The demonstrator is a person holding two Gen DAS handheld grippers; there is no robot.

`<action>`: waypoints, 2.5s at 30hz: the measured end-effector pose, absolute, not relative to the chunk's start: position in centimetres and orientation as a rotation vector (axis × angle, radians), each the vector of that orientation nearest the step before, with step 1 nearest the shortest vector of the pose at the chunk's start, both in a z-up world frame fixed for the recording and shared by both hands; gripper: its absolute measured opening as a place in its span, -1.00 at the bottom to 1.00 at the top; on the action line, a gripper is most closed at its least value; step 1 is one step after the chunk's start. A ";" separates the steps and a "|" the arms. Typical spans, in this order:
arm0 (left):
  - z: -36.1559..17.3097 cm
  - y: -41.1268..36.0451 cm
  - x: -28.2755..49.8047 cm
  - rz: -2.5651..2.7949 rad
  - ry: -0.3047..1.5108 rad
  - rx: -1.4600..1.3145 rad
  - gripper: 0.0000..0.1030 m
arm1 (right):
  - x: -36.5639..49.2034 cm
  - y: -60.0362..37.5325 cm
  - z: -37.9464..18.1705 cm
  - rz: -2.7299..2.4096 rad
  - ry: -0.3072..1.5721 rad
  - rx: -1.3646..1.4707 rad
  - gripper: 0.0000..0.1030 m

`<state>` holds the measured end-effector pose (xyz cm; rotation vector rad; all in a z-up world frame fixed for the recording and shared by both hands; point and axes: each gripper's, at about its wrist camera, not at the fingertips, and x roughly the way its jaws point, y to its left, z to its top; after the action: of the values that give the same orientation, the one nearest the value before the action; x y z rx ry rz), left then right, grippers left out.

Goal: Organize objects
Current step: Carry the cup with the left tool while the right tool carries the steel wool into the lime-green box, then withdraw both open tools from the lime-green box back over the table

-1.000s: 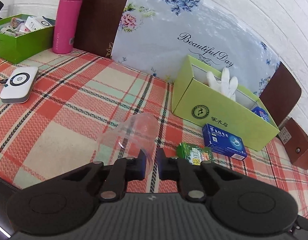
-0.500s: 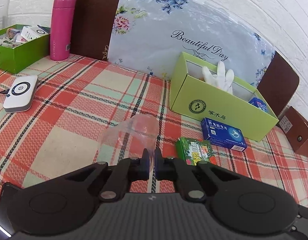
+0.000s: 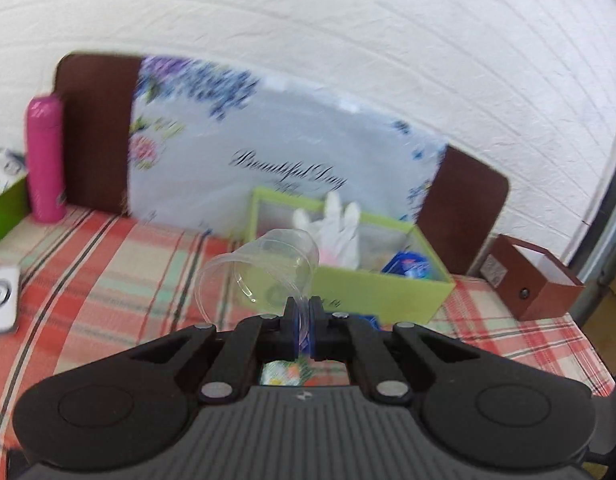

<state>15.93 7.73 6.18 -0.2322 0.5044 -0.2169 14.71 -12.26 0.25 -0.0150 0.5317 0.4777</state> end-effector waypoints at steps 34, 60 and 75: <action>3.0 3.0 32.8 -0.278 0.517 -0.046 0.48 | 31.1 -11.6 -2.8 0.370 0.362 -0.206 1.00; 6.4 3.2 16.7 -0.033 0.531 -0.107 0.60 | 16.6 -15.0 2.2 0.380 0.364 -0.093 1.00; 1.5 2.5 12.8 0.042 0.627 -0.068 0.60 | 11.9 -17.3 -2.1 0.330 0.482 -0.004 1.00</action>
<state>12.85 2.53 1.53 -0.0679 0.6266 0.0416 11.94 -17.25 -2.08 -0.0036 0.4824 0.3298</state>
